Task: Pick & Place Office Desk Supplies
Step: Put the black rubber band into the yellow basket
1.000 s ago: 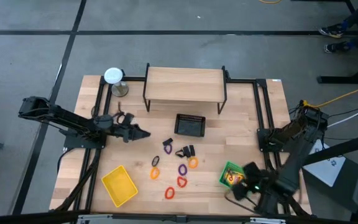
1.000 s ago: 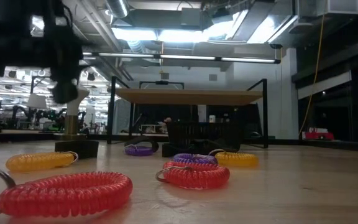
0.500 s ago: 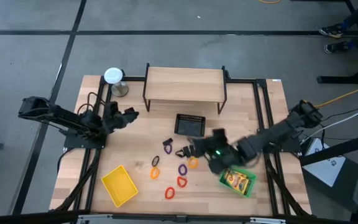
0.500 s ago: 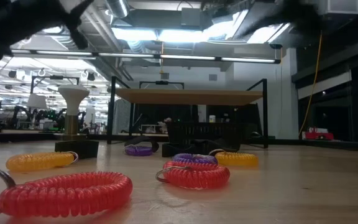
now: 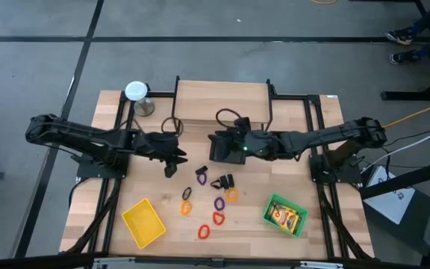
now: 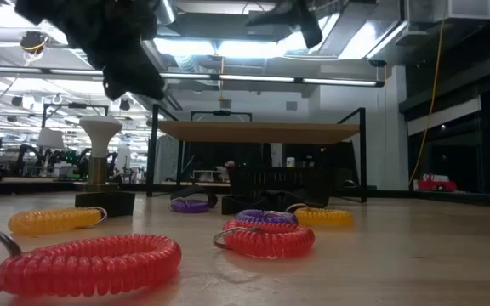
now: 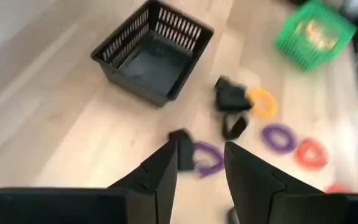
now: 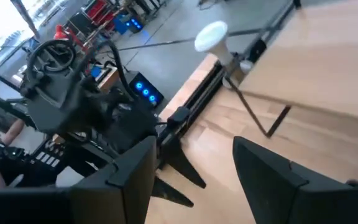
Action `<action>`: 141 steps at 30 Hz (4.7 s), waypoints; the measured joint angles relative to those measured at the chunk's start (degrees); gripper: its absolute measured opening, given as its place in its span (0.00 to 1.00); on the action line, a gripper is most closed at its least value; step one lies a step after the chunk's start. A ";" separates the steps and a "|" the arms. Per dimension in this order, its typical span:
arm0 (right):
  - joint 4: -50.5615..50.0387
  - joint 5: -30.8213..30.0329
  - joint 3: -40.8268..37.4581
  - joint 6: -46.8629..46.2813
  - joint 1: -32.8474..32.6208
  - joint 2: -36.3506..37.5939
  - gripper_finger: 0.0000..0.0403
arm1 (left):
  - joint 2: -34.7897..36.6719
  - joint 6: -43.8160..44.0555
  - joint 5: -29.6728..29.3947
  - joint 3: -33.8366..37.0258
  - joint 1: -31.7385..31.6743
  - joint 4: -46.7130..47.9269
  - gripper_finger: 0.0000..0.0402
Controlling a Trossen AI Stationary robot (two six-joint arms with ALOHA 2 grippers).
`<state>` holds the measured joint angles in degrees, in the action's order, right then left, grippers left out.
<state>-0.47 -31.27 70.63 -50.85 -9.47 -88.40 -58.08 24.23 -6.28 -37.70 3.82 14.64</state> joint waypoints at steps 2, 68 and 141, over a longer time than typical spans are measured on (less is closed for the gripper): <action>-0.33 -0.69 -0.02 2.06 0.37 1.27 0.53 | -1.34 -2.75 0.16 -2.22 -0.79 3.43 0.32; -11.63 12.67 0.00 18.92 5.56 6.04 0.53 | -31.34 10.84 14.20 -2.58 9.14 -3.69 0.02; 20.55 16.46 -42.58 28.40 -11.77 50.98 0.53 | 3.95 57.68 -12.08 12.33 57.42 1.76 0.00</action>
<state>20.08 -14.81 28.05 -22.45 -21.24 -37.42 -54.14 81.90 -18.36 -25.36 61.23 16.40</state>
